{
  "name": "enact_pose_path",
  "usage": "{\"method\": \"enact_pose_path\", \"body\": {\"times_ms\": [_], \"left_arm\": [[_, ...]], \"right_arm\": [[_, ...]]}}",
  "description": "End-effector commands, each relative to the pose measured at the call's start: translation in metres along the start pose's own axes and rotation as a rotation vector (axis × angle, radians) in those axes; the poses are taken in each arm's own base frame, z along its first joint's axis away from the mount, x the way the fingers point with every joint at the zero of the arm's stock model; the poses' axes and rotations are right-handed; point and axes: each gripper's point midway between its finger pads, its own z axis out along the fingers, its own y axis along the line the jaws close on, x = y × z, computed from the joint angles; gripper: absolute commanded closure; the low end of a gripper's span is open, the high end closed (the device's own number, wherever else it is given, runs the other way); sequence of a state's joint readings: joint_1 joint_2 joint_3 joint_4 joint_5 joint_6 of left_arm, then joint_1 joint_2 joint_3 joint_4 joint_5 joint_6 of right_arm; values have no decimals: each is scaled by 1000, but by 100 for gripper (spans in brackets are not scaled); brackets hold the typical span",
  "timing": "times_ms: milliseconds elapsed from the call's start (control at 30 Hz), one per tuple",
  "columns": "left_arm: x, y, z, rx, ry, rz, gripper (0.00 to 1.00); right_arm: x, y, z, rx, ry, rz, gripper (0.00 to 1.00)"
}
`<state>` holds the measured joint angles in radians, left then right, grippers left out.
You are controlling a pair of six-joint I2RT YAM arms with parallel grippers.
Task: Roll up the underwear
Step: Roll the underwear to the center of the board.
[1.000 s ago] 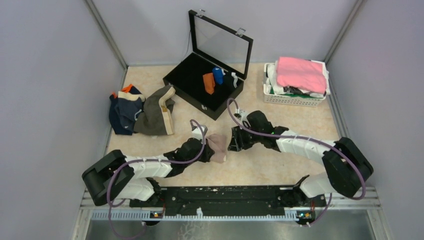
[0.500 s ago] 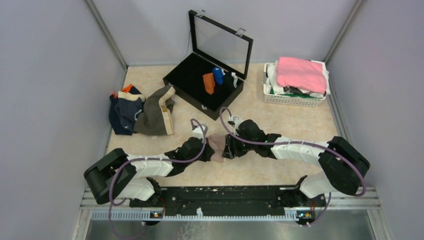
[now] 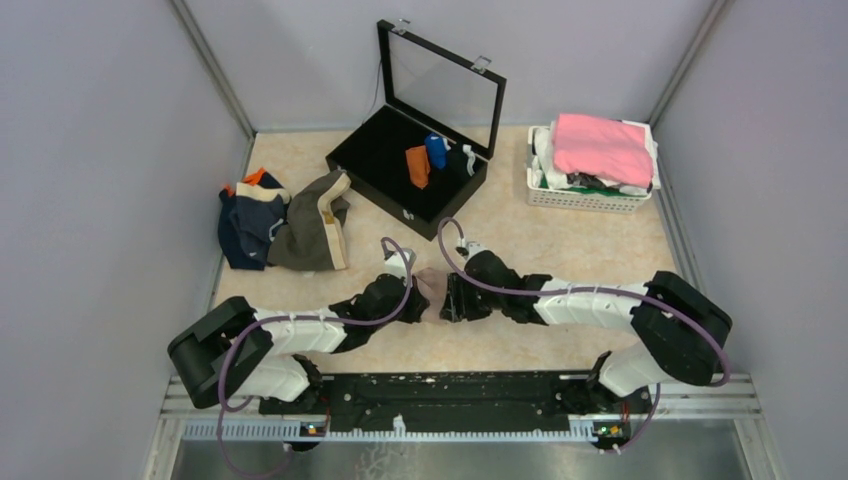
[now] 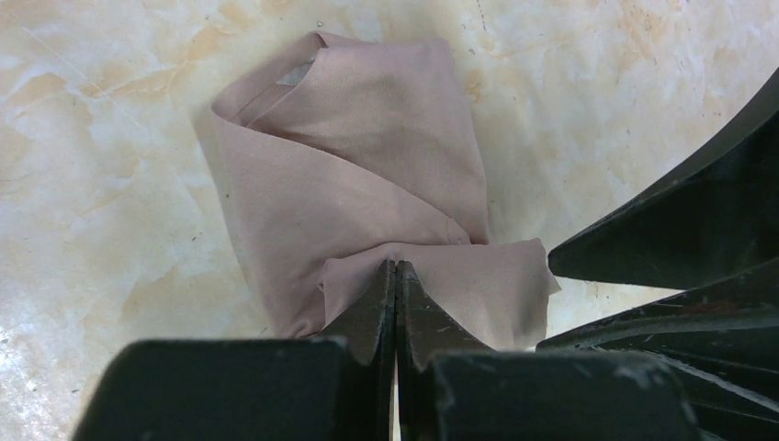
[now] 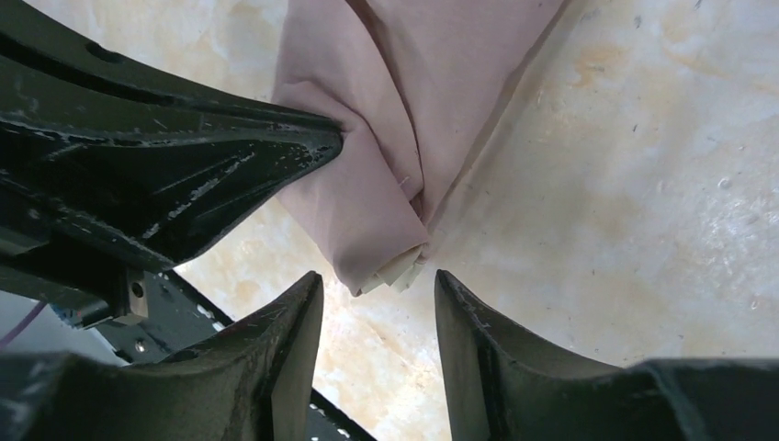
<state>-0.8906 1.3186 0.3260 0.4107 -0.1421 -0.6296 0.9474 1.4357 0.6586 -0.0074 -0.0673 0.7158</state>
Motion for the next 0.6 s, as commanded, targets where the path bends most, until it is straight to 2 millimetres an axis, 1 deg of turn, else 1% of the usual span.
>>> {"method": "enact_pose_path", "body": {"times_ms": [0, 100, 433, 500, 567], "left_arm": [[39, 32, -7, -104, 144, 38, 100], [38, 31, -7, -103, 140, 37, 100], [38, 32, -8, -103, 140, 39, 100], [39, 32, -8, -104, 140, 38, 100], [38, 32, -8, -101, 138, 36, 100]], "right_arm": [[-7, 5, 3, 41, -21, 14, 55], [-7, 9, 6, 29, -25, 15, 59], [-9, 18, 14, 8, -12, 13, 59], [-8, 18, 17, 11, -5, 11, 60], [-12, 21, 20, -3, -18, 9, 62]]}}
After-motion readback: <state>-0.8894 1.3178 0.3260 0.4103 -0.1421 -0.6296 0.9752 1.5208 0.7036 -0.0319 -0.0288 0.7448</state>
